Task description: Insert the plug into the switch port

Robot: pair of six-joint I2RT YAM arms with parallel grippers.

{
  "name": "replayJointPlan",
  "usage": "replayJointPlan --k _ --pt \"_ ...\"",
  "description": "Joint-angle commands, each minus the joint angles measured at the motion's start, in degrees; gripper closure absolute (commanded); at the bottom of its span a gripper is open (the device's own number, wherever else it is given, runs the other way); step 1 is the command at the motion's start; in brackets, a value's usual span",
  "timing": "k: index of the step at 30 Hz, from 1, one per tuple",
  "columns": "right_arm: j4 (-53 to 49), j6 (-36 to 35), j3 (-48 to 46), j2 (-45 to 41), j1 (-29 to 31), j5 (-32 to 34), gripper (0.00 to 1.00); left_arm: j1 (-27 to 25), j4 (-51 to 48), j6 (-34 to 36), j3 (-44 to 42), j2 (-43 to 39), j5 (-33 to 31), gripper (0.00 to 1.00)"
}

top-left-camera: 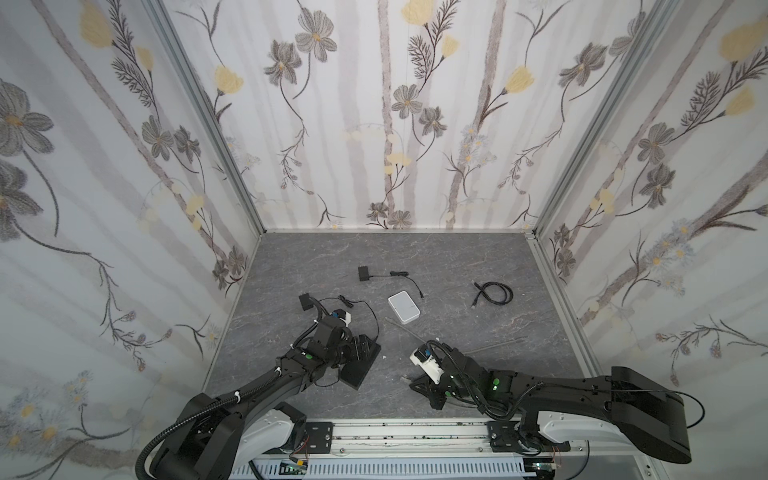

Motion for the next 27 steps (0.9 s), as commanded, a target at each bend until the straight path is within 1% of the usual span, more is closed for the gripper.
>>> replayJointPlan --k 1,7,9,13,19,22,27 --pt "3.18 -0.6 1.41 1.41 0.13 -0.91 1.0 -0.1 5.88 -2.43 -1.62 -0.06 1.72 0.13" --pt "4.11 -0.56 2.85 4.05 0.44 -1.69 1.0 -0.34 6.85 -2.62 -2.57 -0.34 2.51 0.13" --pt "4.14 -0.57 3.17 4.53 0.75 -1.73 1.0 -0.49 8.57 -3.43 -3.19 0.07 3.38 0.15" --pt "4.86 -0.21 3.08 5.15 1.12 -1.36 1.0 -1.45 13.06 -5.37 -4.43 1.54 4.44 0.15" --pt "3.7 -0.12 4.72 6.72 1.48 -0.24 1.0 -3.83 13.15 -7.72 -4.82 1.54 1.81 0.15" --pt "3.13 -0.12 5.58 7.36 1.65 0.46 1.0 -5.65 14.79 -9.43 -5.36 1.41 0.69 0.16" --pt "2.42 -0.14 6.49 9.01 1.74 0.9 1.0 -9.25 15.68 -10.47 -3.7 3.57 -1.21 0.15"
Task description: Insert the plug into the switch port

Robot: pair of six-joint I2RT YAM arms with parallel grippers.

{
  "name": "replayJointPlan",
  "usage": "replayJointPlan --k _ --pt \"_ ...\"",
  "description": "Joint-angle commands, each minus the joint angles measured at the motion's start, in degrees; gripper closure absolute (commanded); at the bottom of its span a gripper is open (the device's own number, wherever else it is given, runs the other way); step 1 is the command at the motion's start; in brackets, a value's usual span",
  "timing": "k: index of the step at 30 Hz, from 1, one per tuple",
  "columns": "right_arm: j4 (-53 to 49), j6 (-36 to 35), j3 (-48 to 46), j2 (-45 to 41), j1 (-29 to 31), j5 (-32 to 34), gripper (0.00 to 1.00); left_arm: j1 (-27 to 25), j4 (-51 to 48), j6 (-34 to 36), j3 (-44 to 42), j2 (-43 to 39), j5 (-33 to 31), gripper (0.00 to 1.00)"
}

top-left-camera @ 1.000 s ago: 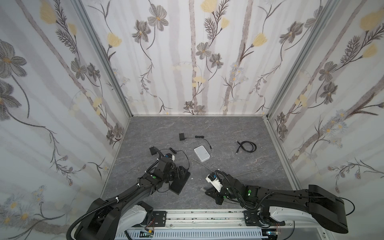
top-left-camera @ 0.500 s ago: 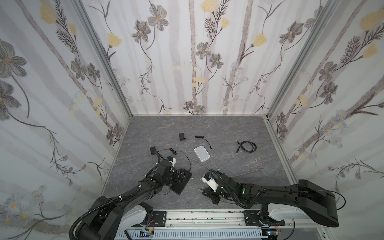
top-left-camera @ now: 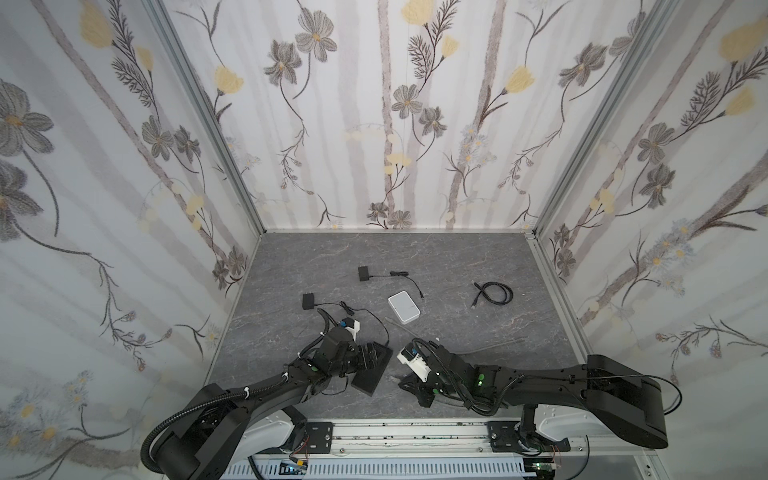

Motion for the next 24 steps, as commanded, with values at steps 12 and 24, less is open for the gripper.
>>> replayJointPlan --k 12,24 --pt "-0.49 0.51 -0.27 0.03 0.12 2.18 1.0 -2.02 -11.86 3.56 3.61 -1.47 -8.01 0.29" --pt "-0.09 1.83 0.0 2.18 3.16 6.75 1.0 -2.12 -10.61 3.33 0.81 -2.77 -5.75 0.34"
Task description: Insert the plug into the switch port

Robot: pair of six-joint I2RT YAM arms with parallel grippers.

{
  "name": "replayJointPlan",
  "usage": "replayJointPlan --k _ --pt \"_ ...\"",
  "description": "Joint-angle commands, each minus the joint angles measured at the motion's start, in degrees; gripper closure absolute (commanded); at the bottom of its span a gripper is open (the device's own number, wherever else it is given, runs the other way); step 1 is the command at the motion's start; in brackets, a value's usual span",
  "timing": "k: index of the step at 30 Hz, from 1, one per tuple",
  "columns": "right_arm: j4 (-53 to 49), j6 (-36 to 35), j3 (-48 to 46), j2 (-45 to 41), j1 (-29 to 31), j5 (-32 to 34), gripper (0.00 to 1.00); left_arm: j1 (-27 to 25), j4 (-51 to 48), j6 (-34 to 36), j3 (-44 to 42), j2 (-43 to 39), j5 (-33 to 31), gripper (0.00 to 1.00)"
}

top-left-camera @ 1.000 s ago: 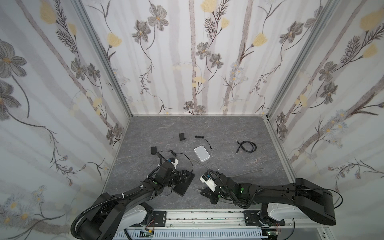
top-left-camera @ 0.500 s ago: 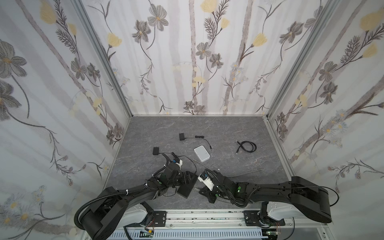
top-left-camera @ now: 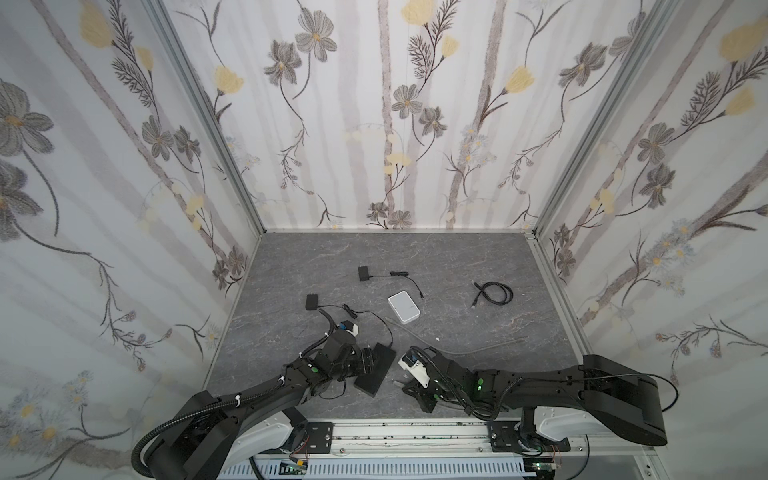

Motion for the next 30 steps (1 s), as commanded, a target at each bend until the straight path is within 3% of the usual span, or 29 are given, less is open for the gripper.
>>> replayJointPlan --k 1,14,24,30 --pt "2.05 1.06 1.48 1.83 0.55 2.2 1.0 -0.06 -0.1 0.49 -0.41 1.16 0.58 0.35" --pt "3.71 2.66 6.33 9.8 2.4 2.53 1.0 -0.3 5.9 -2.35 -4.21 2.54 1.52 0.39" --pt "4.93 3.3 6.93 9.79 3.0 3.8 1.0 -1.1 6.98 -3.9 -6.55 -0.12 0.99 0.39" --pt "5.3 3.34 7.08 9.87 3.13 4.62 1.0 -1.17 6.3 -3.9 -7.03 -1.48 0.9 0.45"
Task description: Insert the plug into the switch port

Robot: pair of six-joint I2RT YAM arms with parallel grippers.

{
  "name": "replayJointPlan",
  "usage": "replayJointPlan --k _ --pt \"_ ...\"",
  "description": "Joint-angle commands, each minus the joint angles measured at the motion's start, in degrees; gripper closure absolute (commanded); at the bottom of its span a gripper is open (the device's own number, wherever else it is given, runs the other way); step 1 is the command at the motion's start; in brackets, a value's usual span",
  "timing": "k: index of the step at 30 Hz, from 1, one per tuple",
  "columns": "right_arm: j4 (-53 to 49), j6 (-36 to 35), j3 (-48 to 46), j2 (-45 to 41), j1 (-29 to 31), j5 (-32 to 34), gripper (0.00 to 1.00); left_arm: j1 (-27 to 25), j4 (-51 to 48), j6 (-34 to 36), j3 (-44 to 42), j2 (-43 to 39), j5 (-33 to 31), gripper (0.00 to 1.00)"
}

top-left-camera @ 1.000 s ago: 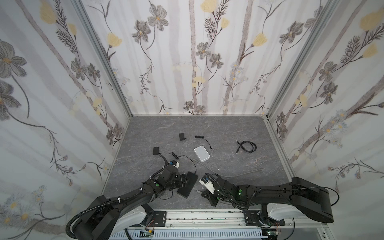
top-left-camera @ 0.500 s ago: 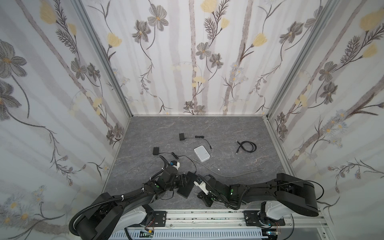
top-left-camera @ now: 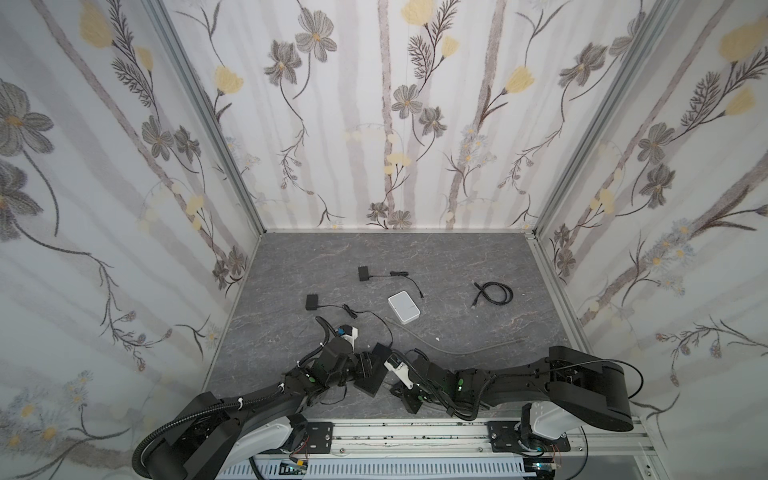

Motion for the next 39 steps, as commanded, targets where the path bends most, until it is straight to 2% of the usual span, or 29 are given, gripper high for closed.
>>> replayJointPlan --k 1,6,15,21,30,39 --pt "2.66 0.6 0.66 -0.02 0.1 1.25 1.0 -0.13 -4.79 -0.68 -0.62 0.05 0.34 0.46" --pt "2.81 0.31 0.96 -0.13 0.15 2.15 1.0 -0.12 -3.31 -0.91 -0.62 0.15 1.9 0.49" --pt "2.79 0.23 1.28 0.09 0.09 3.48 1.0 -0.11 3.43 -1.7 -2.81 0.48 5.42 0.49" --pt "1.44 0.22 1.49 -0.33 0.12 6.15 1.0 -0.15 6.67 -2.43 -2.64 3.54 7.62 0.5" --pt "-0.35 0.36 1.04 -1.48 0.03 9.14 1.0 -0.1 14.33 -7.7 -2.83 8.59 6.76 0.5" --pt "-0.38 0.58 -0.58 -3.07 -0.29 10.84 1.0 -0.21 13.5 -9.64 -2.11 7.87 4.66 0.51"
